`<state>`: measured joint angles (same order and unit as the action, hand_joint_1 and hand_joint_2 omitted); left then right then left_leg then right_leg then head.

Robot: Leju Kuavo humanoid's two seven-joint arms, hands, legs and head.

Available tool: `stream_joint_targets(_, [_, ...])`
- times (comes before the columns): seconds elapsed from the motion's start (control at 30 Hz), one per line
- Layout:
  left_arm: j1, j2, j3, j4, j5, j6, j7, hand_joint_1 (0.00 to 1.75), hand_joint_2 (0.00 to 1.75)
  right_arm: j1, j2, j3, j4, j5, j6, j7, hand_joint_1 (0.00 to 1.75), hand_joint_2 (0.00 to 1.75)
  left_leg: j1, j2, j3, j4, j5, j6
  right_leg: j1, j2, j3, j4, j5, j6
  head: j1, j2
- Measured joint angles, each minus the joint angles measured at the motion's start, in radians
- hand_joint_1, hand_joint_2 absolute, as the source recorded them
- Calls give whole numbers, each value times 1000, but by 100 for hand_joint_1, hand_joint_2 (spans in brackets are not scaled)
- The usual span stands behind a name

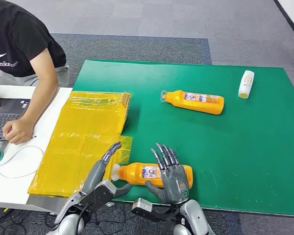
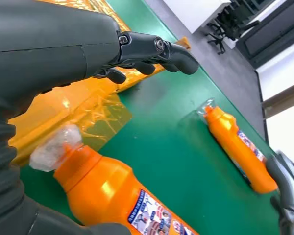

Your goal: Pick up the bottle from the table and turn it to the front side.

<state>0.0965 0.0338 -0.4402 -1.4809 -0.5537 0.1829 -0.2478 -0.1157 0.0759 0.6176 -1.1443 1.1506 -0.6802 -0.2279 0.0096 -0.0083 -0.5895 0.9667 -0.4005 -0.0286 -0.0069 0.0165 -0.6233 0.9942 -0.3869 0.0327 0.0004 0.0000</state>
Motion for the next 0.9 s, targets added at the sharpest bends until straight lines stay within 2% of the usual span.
stream_joint_targets(0.13, [-12,-4,-3,1,-5,-10,-6,0,175,-13,0,8,24,74,-4,13,0,175,0,0,0,0,0,0,0,0,0,0,0,0,0,0])
stream_joint_targets(0.37, [-36,-9,-5,4,-12,-30,-23,0,175,-62,-3,55,105,103,12,28,0,175,0,0,0,0,0,0,0,0,0,0,0,0,0,0])
stream_joint_targets(0.53, [-57,-17,-5,13,-15,-48,-34,0,175,-120,-16,100,181,212,99,139,0,175,0,0,0,0,1,0,0,0,0,0,0,0,0,0])
stream_joint_targets(0.7, [-67,-21,-8,19,-21,-54,-41,0,175,-156,-22,115,236,172,148,144,0,175,0,0,0,0,1,0,0,0,0,0,1,1,0,0])
stream_joint_targets(0.9, [-66,-22,-13,19,-22,-54,-42,0,175,-169,-24,115,262,74,181,87,0,175,0,0,0,0,1,0,0,0,0,0,1,1,0,0])
